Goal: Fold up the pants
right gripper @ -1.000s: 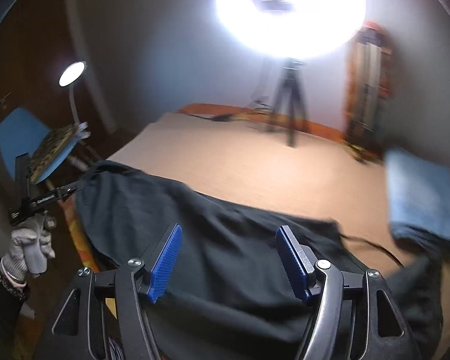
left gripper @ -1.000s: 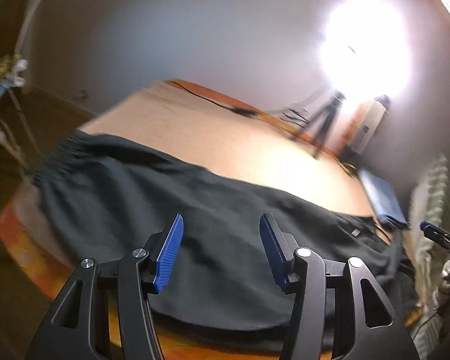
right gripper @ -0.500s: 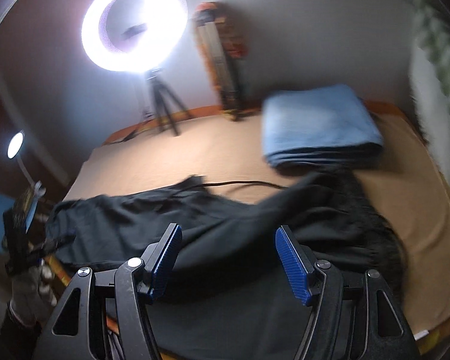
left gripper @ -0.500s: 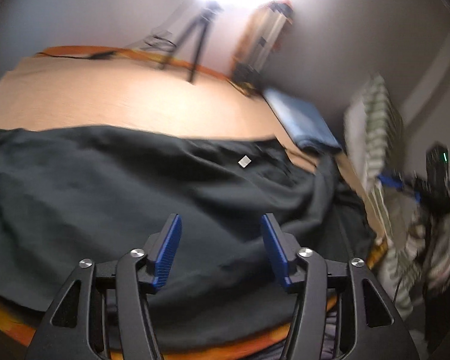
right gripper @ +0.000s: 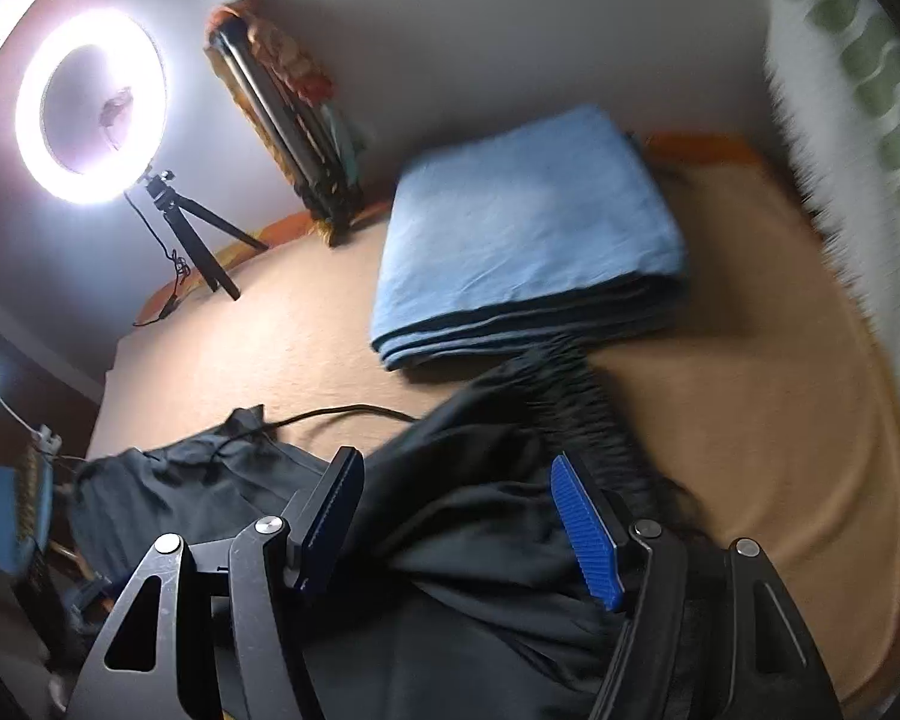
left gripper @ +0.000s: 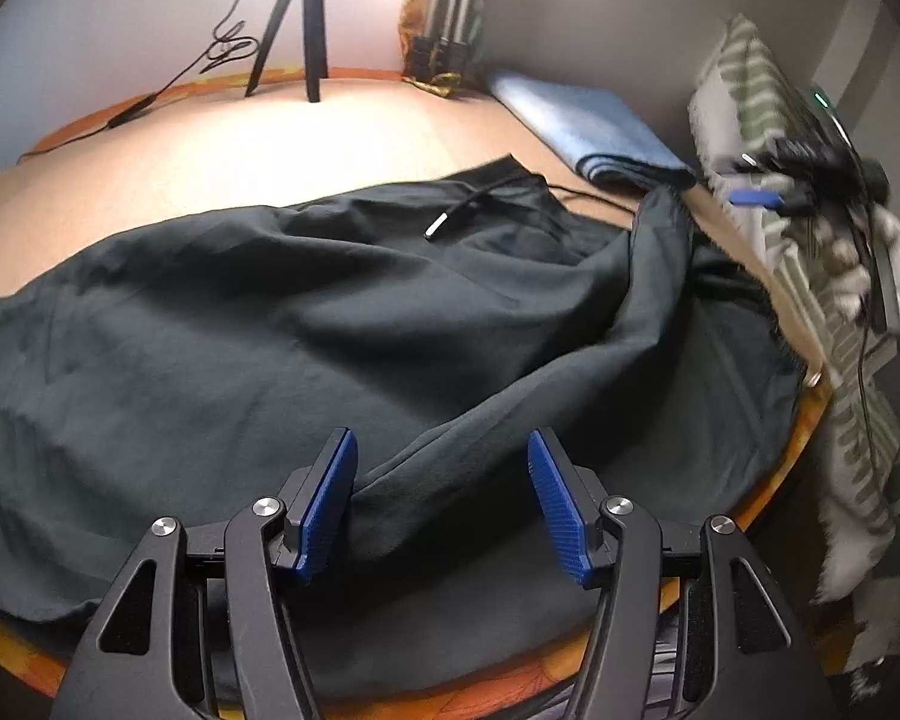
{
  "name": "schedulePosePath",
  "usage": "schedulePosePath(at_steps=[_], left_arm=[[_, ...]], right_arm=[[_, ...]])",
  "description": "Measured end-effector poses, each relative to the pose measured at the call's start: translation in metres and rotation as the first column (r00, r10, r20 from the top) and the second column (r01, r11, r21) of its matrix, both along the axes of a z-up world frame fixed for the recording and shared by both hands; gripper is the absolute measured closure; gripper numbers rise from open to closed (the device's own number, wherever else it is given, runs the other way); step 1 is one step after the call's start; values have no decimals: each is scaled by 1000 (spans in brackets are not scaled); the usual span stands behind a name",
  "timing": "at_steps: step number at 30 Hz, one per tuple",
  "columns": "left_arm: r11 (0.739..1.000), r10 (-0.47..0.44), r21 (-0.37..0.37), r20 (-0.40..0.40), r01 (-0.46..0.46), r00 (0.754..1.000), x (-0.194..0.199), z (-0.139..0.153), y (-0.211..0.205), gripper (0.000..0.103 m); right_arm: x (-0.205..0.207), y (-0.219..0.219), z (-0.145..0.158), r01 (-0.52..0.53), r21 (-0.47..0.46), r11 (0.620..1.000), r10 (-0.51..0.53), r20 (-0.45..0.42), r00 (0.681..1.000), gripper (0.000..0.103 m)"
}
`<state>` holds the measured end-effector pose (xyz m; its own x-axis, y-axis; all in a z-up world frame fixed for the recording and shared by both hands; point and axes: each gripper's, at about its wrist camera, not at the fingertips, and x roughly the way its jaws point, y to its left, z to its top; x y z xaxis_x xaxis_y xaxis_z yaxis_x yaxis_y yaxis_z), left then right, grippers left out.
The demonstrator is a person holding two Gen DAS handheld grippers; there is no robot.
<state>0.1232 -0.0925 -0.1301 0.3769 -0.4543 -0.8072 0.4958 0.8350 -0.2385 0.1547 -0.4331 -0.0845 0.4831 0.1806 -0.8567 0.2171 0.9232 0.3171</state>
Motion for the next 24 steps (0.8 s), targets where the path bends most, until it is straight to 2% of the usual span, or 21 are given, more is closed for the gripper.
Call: schedulePosePath(at_steps=[4,9,12,15,17,19,21,22,24], left_arm=[[999,-24,41,10,24,1000,-1,-4,-5,44],[998,-36,61,20,35,999,-1,-8,-4,44],[996,-49,80,22,47,999,2,-11,-4,44],[995,-52,90,18,50,998,5,-16,-4,44],[996,-50,78,9,49,999,7,-18,-2,44],[997,-50,57,11,50,999,6,-18,-1,45],[998,-58,36,15,58,998,5,-18,1,61],[997,-63,33,12,63,998,4,-18,1,78],[997,-68,27,15,67,998,2,-18,2,87]], right_arm=[[35,22,-26,16,-15,1000,-18,-94,995,35],[66,43,-59,47,-123,991,-69,-182,981,36],[72,49,-69,44,-155,987,-76,-208,975,36],[73,55,-76,32,-194,980,-77,-227,971,59],[71,53,-76,40,-186,982,-82,-225,971,71],[67,51,-75,42,-183,982,-81,-216,973,89],[58,49,-71,39,-169,985,-72,-195,978,97],[53,46,-66,41,-160,986,-69,-179,981,100],[43,41,-56,58,-137,989,-77,-139,987,102]])
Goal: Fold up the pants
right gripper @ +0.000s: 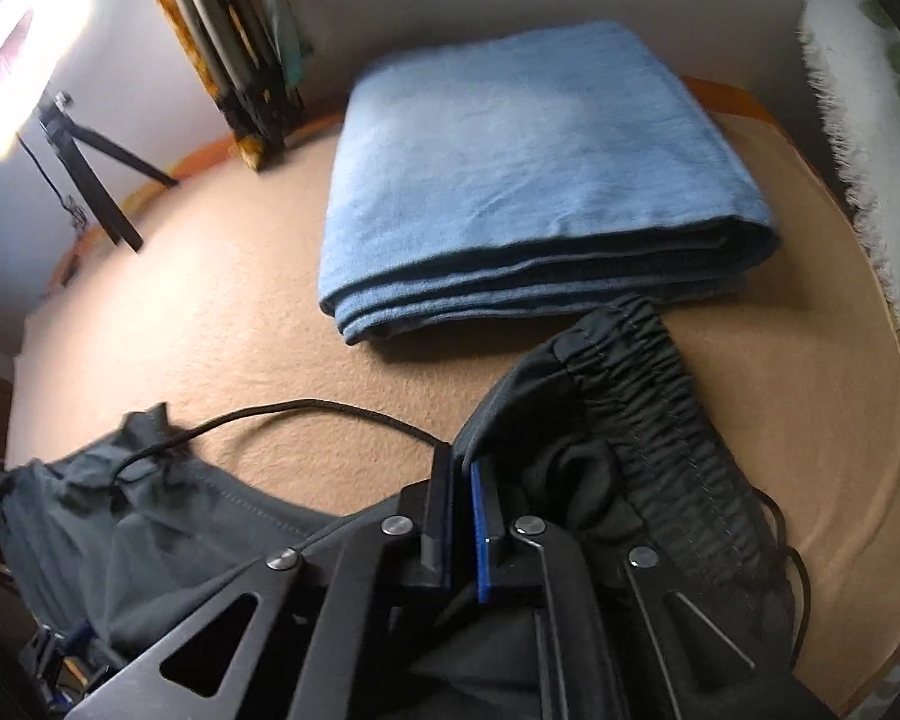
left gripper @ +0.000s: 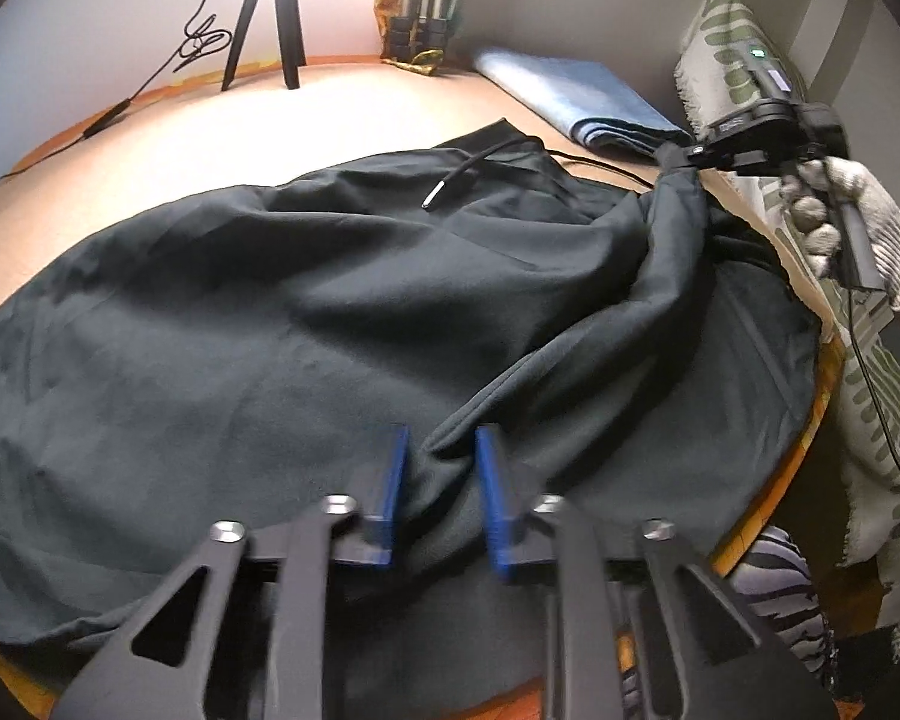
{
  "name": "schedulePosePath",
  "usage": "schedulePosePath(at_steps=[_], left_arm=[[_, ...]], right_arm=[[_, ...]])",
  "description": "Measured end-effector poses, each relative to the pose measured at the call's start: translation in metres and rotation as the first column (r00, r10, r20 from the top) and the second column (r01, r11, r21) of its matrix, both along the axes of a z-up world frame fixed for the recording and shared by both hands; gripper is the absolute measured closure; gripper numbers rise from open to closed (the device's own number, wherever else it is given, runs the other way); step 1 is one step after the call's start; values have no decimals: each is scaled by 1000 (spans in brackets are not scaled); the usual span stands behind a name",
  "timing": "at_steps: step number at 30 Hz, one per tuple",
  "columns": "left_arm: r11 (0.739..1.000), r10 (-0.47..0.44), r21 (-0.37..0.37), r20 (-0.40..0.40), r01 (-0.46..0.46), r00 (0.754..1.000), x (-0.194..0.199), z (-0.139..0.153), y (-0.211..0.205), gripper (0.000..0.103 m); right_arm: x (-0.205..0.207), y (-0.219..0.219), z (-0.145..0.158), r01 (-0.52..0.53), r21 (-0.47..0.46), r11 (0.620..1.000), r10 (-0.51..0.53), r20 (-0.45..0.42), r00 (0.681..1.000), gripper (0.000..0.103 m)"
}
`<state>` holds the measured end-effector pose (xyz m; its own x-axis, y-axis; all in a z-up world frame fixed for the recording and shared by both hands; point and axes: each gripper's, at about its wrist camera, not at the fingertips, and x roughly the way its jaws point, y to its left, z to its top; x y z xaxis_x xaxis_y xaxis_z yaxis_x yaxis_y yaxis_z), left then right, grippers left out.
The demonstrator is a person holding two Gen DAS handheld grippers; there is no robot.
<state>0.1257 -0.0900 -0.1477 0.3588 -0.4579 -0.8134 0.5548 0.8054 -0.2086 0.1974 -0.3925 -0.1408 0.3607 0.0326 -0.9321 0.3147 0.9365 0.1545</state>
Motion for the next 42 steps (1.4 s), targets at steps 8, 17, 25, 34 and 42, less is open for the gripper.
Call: schedulePosePath(at_steps=[8,17,25,34,42], left_arm=[[1000,-22,-15,10,22,1000,-13,4,7,92],[998,-64,18,20,63,998,-36,13,13,92],[992,-102,86,105,93,989,-45,24,-2,65],[970,-179,186,100,159,979,-49,4,-21,61],[948,-254,233,142,217,957,-53,0,-31,93]], right_arm=[[-96,-32,44,35,152,988,-66,206,976,103],[-202,-47,6,47,169,984,-71,140,988,78],[-220,-88,18,134,262,956,-191,207,959,38],[-170,-122,5,225,279,933,-280,174,944,42],[-164,-122,1,221,309,925,-282,169,944,77]])
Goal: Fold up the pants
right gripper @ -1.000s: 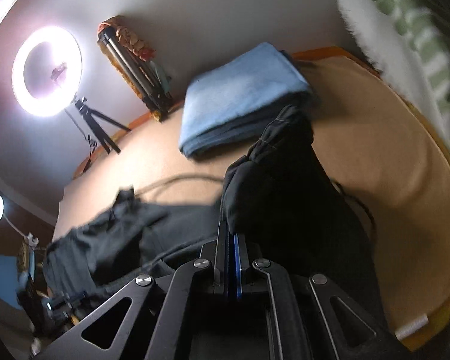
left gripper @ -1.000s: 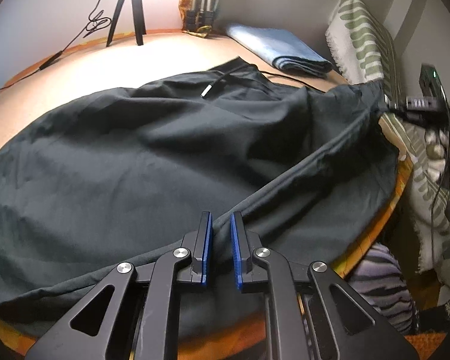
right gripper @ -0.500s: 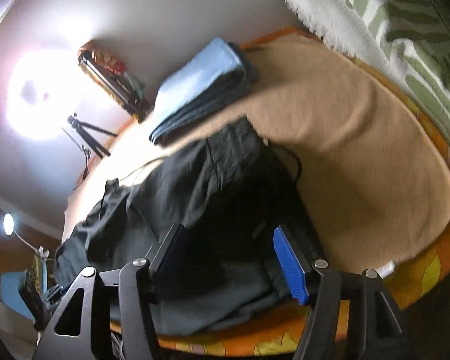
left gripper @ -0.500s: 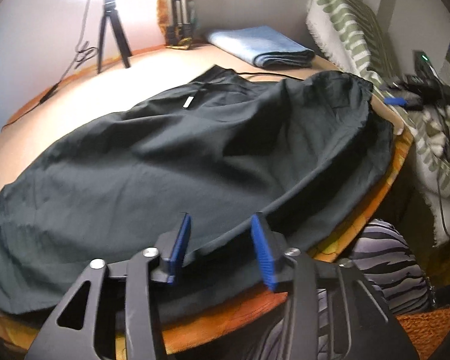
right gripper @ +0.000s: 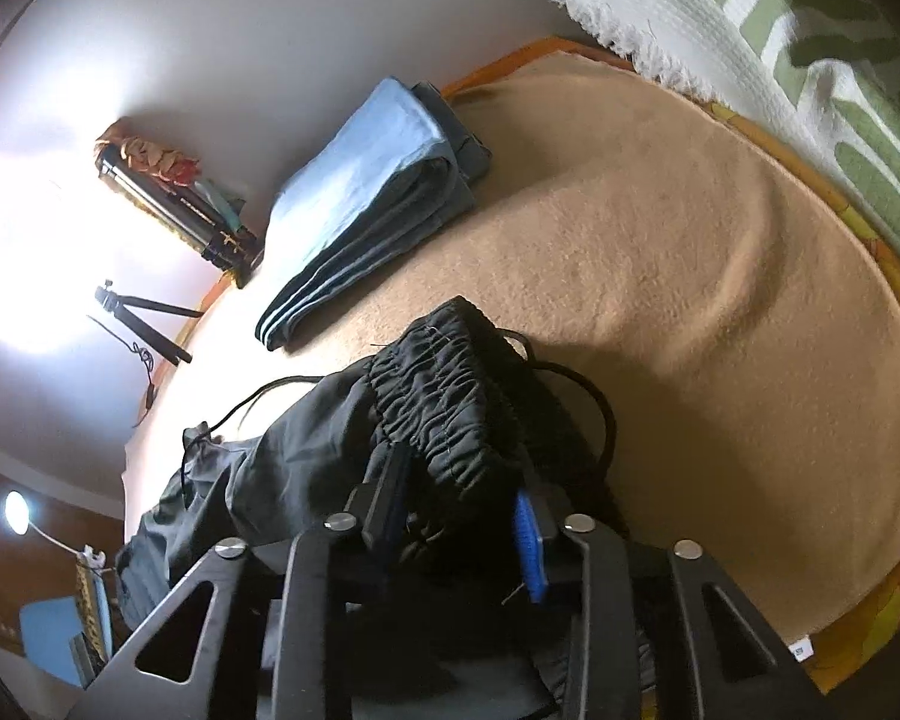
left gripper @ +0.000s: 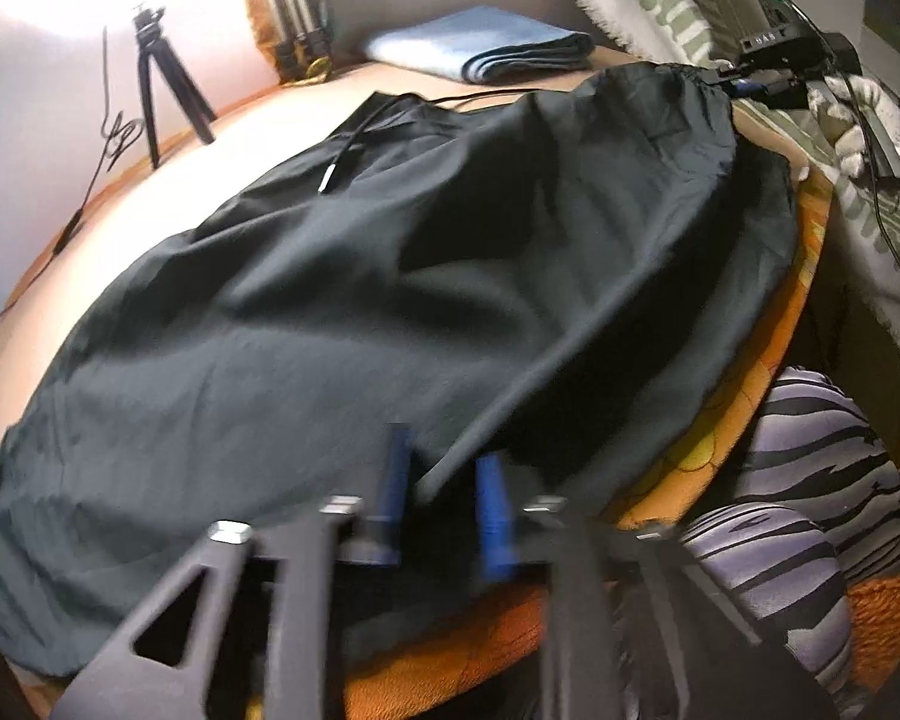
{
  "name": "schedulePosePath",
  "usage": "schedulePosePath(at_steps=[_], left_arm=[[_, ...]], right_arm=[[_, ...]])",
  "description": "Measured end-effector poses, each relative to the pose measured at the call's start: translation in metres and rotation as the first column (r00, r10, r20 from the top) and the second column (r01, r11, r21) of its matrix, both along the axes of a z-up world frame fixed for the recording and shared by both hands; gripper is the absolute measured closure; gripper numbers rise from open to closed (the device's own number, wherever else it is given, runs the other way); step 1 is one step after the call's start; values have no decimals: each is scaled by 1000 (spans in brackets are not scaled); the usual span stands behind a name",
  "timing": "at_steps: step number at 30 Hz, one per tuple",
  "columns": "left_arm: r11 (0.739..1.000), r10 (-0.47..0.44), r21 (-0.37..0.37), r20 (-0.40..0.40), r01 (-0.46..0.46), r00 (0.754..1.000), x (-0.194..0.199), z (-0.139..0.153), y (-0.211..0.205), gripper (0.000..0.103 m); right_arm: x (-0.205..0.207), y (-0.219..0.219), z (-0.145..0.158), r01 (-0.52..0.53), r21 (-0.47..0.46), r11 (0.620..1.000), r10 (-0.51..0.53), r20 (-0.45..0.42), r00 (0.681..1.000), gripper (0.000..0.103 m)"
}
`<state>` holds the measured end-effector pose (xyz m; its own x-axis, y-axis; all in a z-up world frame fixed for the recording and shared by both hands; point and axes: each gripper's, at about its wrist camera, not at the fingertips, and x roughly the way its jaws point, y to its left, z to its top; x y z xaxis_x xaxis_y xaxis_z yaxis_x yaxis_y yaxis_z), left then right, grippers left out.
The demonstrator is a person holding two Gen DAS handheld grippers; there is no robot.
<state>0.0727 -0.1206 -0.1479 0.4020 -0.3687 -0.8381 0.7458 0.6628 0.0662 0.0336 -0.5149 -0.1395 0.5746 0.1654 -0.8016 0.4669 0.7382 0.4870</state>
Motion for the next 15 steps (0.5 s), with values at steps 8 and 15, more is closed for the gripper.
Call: schedulePosePath(at_steps=[8,15], left_arm=[[1000,-10,-24,82,12,997,-10,16,7,100],[999,-36,-20,74,37,997,-23,18,19,100]], right_arm=[[-31,-1,33,24,27,999,-26,88,996,88],[-84,11,35,50,53,997,-56,109,993,89]])
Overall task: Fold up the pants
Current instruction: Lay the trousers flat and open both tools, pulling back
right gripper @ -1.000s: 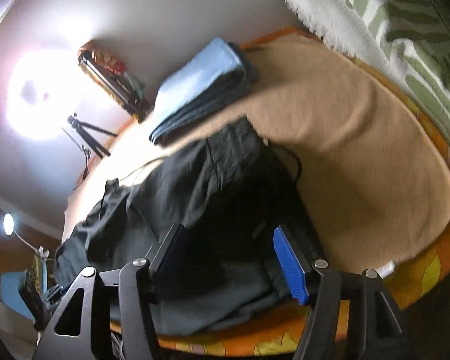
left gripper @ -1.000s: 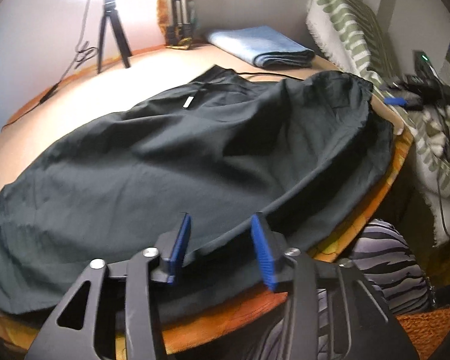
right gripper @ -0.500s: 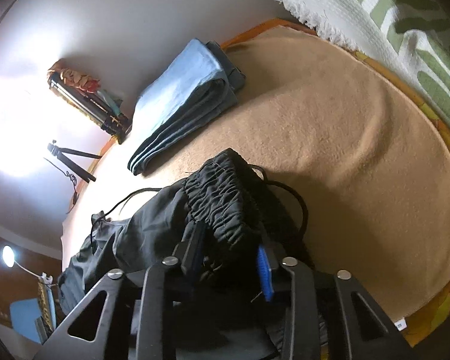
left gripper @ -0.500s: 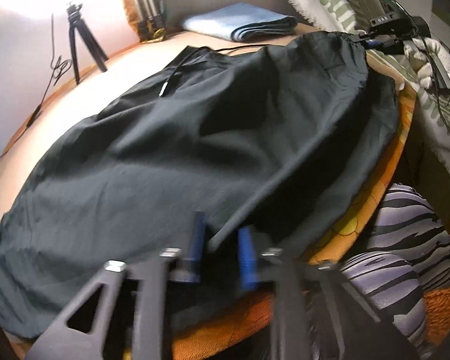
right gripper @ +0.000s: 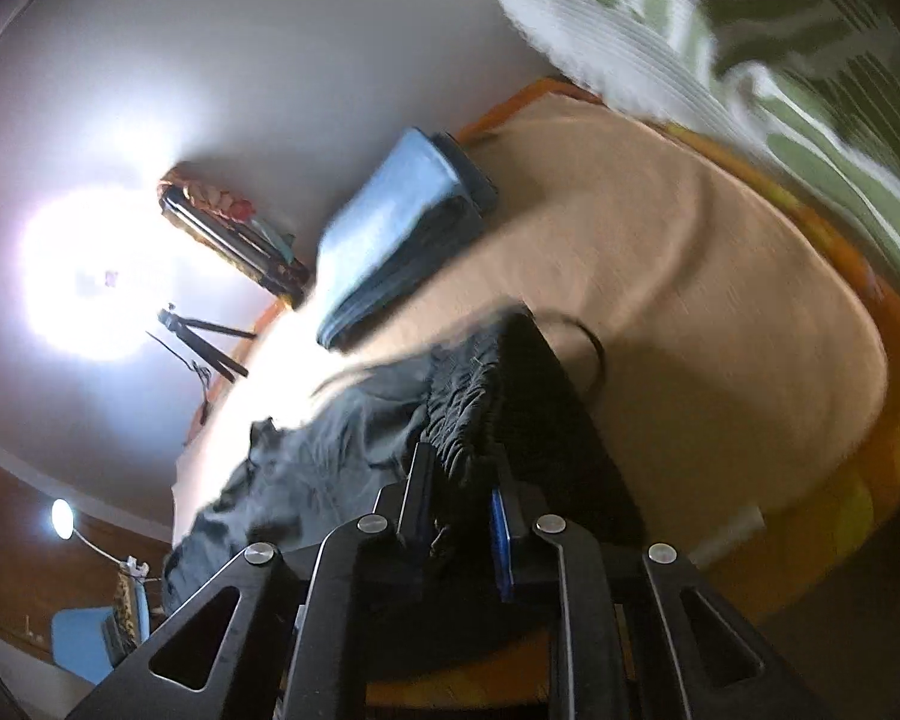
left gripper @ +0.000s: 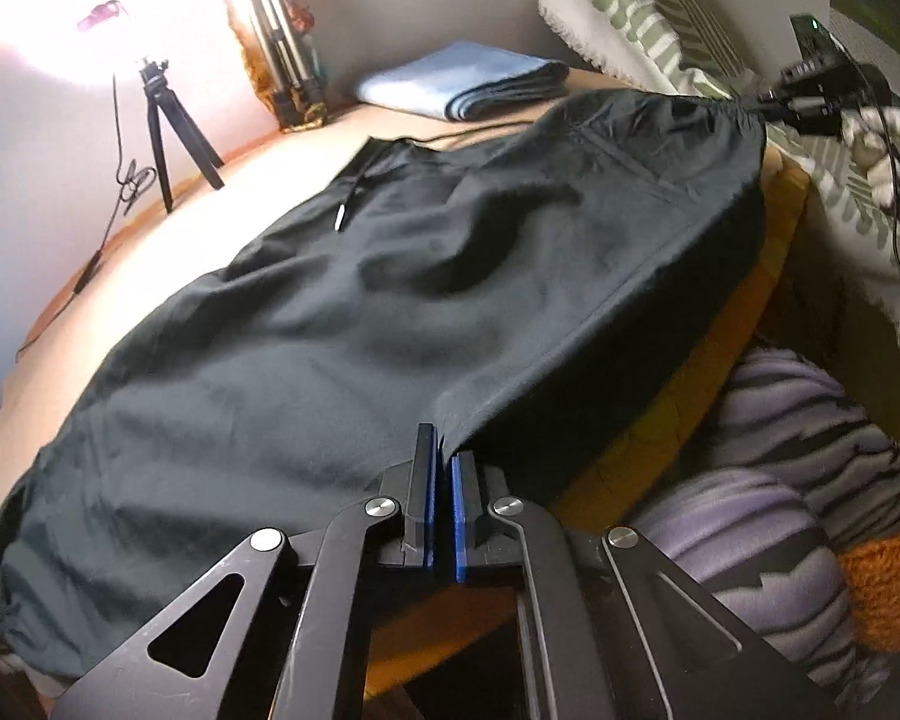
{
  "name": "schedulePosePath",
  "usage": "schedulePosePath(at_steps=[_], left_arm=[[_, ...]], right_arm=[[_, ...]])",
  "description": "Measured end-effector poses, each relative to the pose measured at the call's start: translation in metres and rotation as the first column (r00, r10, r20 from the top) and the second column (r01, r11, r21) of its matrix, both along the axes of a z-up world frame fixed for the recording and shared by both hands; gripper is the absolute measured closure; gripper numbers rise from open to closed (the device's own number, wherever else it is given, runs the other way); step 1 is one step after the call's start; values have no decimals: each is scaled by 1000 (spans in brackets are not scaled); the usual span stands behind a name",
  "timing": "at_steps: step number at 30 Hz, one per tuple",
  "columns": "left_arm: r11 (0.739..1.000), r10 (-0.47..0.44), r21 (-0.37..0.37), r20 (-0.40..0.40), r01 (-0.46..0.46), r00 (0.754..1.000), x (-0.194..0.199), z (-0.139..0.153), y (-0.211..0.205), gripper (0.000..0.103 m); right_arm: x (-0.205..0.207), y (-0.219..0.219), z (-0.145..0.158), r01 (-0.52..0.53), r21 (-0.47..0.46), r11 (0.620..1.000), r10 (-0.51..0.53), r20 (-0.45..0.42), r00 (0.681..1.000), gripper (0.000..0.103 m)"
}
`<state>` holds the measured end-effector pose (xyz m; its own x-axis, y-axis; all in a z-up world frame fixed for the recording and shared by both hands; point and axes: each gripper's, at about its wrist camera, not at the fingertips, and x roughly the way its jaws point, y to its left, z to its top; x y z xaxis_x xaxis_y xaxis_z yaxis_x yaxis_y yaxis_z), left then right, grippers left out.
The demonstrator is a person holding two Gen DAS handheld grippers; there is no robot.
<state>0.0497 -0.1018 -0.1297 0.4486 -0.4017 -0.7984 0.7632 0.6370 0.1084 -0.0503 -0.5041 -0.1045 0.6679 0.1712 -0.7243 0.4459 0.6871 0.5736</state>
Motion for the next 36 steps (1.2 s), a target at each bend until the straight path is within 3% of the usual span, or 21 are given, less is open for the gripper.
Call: schedulePosePath(at_steps=[6,8,12,16,20,22,27,29,33,36], left_arm=[[1000,-2,13,-47,3,999,-3,-15,7,100],[1000,-3,14,-48,3,999,-5,-16,9,100],[1000,30,-4,-91,-31,995,-3,-16,18,93],[993,79,-75,-147,-90,986,-5,-7,44,88],[973,162,-143,-148,-183,976,-7,12,80,67],[955,215,-175,-140,-238,967,-5,18,100,66],[900,384,-172,-115,-400,916,19,18,144,66],[885,439,-138,-77,-445,895,28,13,156,66],[800,567,-146,-135,-582,813,52,-1,194,66],[752,632,-128,-141,-647,762,65,-11,217,66]], right_arm=[[-29,2,-54,37,60,998,-31,-94,995,90],[-30,-2,-58,43,73,996,-37,-93,995,90],[-21,7,-44,-11,-37,999,6,-109,994,89],[-17,11,-33,-46,-100,994,32,-139,990,69],[-22,14,-9,-68,-185,980,46,-124,991,62],[-21,17,6,-78,-218,973,57,-99,993,62],[5,38,42,-143,-277,950,139,-33,990,59],[29,54,52,-198,-289,937,202,-16,979,57],[84,94,59,-338,-300,892,357,10,934,41],[126,123,53,-429,-295,853,449,-1,893,40]])
